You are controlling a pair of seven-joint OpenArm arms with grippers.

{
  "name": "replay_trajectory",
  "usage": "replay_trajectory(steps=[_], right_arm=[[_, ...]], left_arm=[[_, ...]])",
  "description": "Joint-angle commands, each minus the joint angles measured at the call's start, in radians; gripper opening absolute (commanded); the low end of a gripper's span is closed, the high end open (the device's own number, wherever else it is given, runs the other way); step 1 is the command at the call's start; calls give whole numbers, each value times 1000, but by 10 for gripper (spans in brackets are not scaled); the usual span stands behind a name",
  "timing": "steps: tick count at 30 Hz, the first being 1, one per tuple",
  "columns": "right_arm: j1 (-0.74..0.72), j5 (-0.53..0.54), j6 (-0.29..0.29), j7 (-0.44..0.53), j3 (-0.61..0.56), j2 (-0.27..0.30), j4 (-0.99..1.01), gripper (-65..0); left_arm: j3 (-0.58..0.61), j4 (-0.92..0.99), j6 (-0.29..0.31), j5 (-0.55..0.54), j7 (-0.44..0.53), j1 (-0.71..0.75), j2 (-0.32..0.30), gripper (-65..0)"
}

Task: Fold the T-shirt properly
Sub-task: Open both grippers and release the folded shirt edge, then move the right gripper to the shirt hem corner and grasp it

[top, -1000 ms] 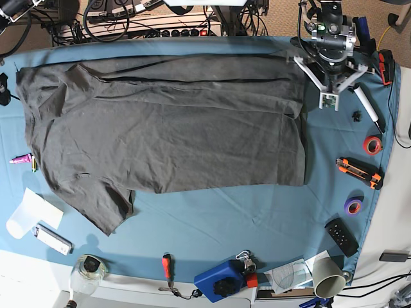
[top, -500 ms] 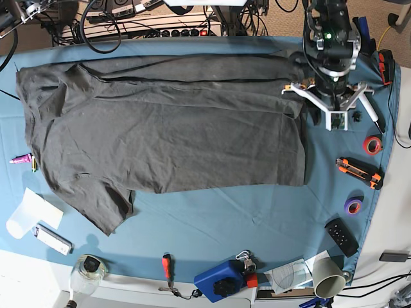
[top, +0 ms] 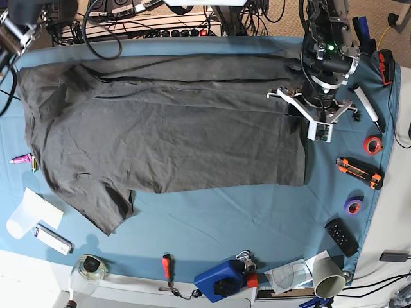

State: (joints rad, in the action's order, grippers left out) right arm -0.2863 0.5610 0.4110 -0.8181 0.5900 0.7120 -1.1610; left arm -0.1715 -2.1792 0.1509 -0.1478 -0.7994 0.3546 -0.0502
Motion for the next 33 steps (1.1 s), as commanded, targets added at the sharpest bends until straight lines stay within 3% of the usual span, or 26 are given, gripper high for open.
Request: replay_trajectory(steps=[1,4,9,13,18,26,31,33], right_arm=[[-44,-27,-18,29,-35,33,-14,-476],[-108,-117,-50,45,-171,33,12,-476],[-210,-135,-65,84,-321,32,161,-476],[-296,-132,-53,117,-331,28,352,-476],[-376,-92,116,134,-331,27,540,-476],[-373,-165,116,183,-339,-11,587,-477],[-373,-193,111,195,-406,-50,587,-477],[-371,-231,68,203,-442,-69,591,-477]], left_arm=[[-1,-18,8,-4,22,-3,-2,-446],[-1,-18,8,-3,22,-3,-3,-446],[-1,-18,8,-3,10,-2,-3,-446],[-1,-18,8,-3,6,-1,-3,-446],[-1,-18,8,-4,6,0,-2,-446],[-1,-18,8,-4,6,0,-3,-446],[-1,-18,8,-3,6,0,-3,-446],[-1,-18,8,-4,6,0,-3,-446]])
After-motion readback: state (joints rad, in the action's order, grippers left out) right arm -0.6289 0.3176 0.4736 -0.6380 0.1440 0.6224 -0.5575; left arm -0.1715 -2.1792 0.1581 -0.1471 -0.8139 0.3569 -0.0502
